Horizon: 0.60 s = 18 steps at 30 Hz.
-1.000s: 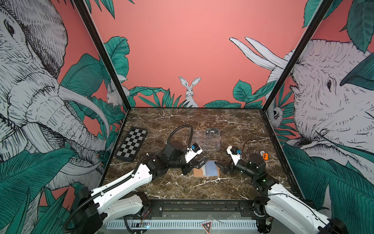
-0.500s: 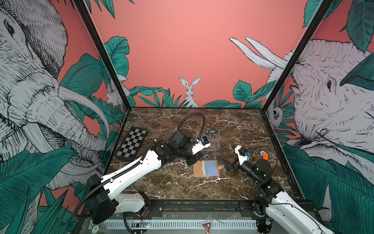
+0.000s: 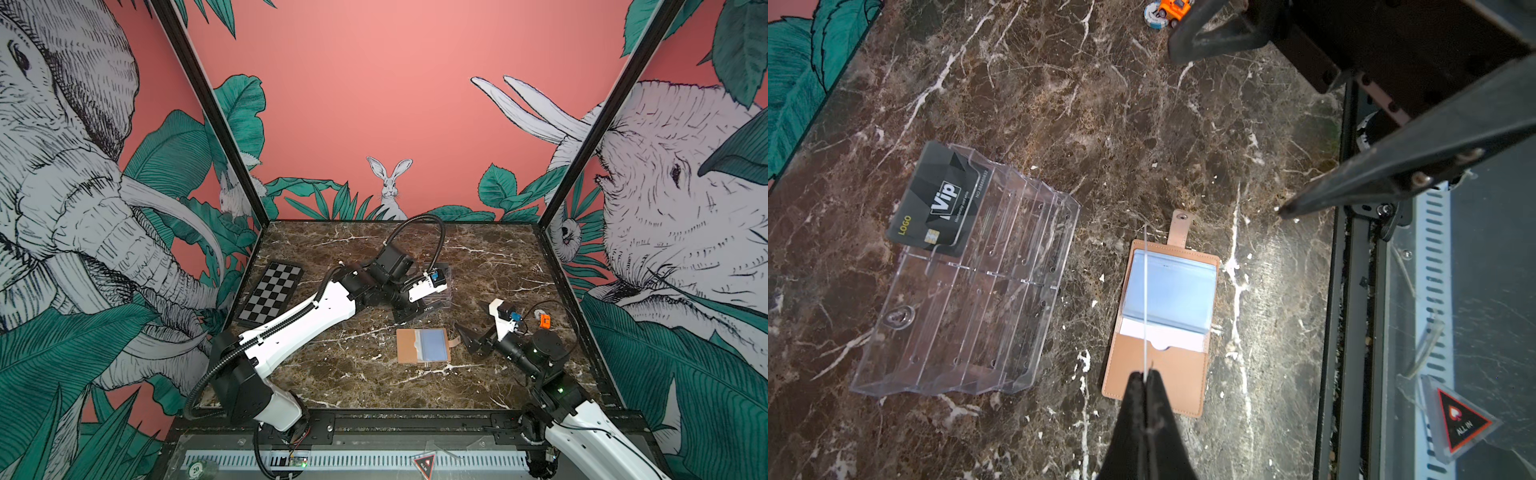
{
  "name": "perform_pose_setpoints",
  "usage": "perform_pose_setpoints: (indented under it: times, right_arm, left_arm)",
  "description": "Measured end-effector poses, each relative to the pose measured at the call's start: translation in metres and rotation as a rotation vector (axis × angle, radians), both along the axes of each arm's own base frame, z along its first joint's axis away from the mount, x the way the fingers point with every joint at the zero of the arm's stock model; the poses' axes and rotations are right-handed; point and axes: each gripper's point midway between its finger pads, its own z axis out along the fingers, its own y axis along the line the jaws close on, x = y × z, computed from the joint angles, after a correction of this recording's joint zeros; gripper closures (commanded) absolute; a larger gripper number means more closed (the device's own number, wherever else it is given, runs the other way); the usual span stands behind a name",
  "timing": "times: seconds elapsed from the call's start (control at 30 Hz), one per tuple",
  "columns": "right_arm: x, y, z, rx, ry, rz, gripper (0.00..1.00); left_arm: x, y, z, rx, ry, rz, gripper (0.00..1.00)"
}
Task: Take the credit cards out of the card holder
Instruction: Pass the credit card.
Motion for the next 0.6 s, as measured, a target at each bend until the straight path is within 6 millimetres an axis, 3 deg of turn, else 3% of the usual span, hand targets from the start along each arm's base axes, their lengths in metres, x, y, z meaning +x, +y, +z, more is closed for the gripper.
perform_pose_setpoints:
  times: [0.3,0.6]
  right_arm:
    - [0.006,0.029,0.016,-0.196,-0.065,0.176,0.07]
    - [0.013,0.051,0.015,-0.288,-0.114,0.382,0.16]
  left_arm:
    - [-0.003,0.004,0.004,0.067,-0.022,-0.074,1.00]
    - [-0.007,0.005,-0.002,0.098,0.000,-0.116,1.00]
